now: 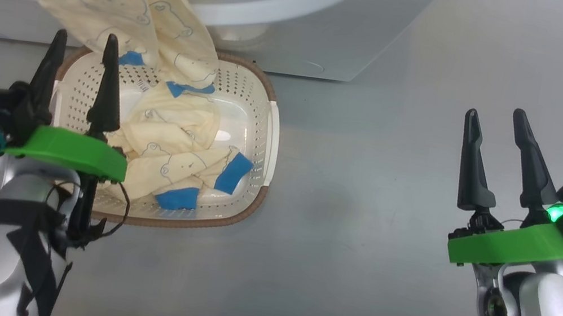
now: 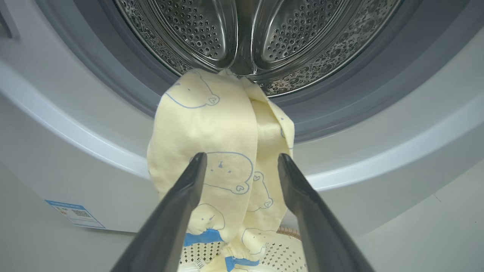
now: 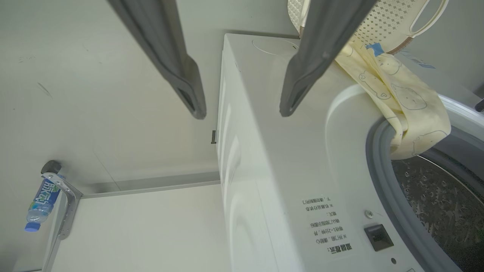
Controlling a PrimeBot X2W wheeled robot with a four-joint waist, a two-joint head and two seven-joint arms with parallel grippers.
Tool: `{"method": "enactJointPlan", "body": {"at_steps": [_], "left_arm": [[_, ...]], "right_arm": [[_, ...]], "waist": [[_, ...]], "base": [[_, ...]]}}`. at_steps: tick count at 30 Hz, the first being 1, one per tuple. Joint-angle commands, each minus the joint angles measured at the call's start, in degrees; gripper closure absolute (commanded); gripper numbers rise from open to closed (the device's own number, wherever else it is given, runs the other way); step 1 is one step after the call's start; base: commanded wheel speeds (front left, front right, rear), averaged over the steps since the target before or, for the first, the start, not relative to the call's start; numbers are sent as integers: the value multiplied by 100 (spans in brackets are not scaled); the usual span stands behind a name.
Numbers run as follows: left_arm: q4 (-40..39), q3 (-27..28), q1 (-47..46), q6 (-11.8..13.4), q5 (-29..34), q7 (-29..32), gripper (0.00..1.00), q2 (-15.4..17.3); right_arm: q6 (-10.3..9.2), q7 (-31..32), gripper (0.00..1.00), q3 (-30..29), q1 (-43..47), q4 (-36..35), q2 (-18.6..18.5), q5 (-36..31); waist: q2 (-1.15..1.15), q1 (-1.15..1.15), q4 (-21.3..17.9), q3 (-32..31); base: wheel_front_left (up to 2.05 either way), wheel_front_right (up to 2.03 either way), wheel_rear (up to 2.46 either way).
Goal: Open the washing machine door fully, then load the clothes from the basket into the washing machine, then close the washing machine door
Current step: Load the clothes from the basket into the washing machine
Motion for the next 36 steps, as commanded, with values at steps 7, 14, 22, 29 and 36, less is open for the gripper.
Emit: {"method": "enactJointPlan", "body": {"at_steps": [7,14,22,29,36], "left_arm": [[-767,526,831,125,-108,-79,0,94],[-942,781,1508,66,-85,-79,0,-44],[-960,1126,2220,-28,-20,-80,0,-164],[-1022,1314,2454,-123,19,-80,0,-279],[-1050,1383,2504,-190,61,-80,0,-350]], "right_arm": [[2,-37,0,133,74,-152,-72,-49],[2,-37,0,165,159,-111,-80,-47],[2,-37,0,142,288,-115,-101,-41],[2,-37,0,74,418,-107,-133,-57],[2,-37,0,88,428,-126,-142,-61]], "waist": [[0,0,-12,-66],[0,0,-52,-304],[0,0,-98,-528],[0,0,-63,-657],[0,0,-98,-677]], "base": [[0,0,0],[0,0,0],[0,0,0],[0,0,0],[0,0,0]]}}
